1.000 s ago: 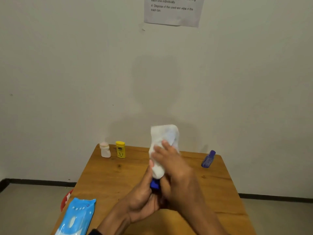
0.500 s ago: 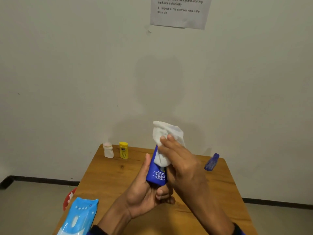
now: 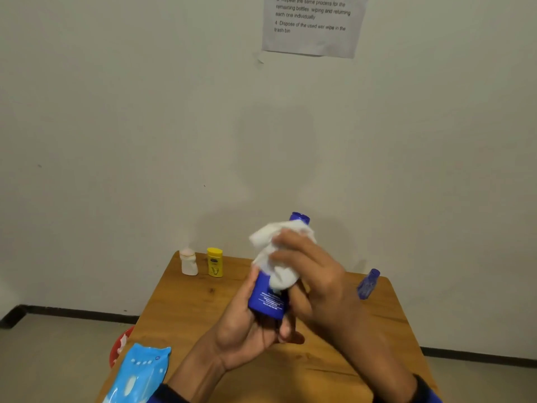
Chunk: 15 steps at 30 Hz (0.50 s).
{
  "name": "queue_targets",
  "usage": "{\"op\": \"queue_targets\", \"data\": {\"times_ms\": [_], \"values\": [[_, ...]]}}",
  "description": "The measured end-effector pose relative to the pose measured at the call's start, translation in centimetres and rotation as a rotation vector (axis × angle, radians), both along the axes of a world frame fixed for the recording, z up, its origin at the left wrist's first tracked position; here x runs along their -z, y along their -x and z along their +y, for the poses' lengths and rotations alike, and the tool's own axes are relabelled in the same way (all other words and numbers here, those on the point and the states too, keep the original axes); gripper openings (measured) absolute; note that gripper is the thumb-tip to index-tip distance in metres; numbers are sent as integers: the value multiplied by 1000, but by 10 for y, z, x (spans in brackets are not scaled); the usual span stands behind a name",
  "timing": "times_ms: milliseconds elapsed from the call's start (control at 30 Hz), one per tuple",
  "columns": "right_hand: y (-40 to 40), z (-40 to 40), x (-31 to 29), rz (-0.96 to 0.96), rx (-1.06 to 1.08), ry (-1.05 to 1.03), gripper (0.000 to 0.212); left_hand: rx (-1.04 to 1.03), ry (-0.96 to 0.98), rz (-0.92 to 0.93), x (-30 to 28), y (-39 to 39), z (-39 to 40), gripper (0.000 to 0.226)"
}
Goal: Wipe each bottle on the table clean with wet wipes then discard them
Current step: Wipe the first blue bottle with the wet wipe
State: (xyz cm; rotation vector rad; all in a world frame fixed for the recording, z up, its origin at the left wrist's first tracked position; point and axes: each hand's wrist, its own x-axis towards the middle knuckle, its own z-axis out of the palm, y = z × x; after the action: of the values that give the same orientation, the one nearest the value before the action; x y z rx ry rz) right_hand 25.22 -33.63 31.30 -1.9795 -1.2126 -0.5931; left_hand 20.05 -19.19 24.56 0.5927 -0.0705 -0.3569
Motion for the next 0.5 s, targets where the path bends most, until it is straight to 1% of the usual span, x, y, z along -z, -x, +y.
{"op": "queue_targets", "data": {"times_ms": [67,100,200,233,267,333,400,433,500], "values": [[-13,-3,-7,12,110,17,35,-23,-63,-16,2,-3,-8,69],[-10,-2,-4,-10,110,38,34,-43,-62,-6,2,-5,-8,68],[18,0,23,-71,-5,174,38,-114,-41,-18,1,-12,0,46],[22,-2,26,-64,-35,211,41,-114,-55,-37,2,-14,3,45],[18,-5,26,-54,-39,222,44,-107,-74,-41,5,-16,4,51],[-2,-7,21,-22,52,164,43,-61,-84,-24,10,-18,1,62],[-18,-6,11,60,139,93,42,-29,-90,-29,15,-20,-2,67],[-19,-3,9,81,140,94,41,-28,-82,-30,15,-21,-3,67],[-13,-1,17,23,56,135,39,-46,-40,-23,12,-23,-1,62]]}}
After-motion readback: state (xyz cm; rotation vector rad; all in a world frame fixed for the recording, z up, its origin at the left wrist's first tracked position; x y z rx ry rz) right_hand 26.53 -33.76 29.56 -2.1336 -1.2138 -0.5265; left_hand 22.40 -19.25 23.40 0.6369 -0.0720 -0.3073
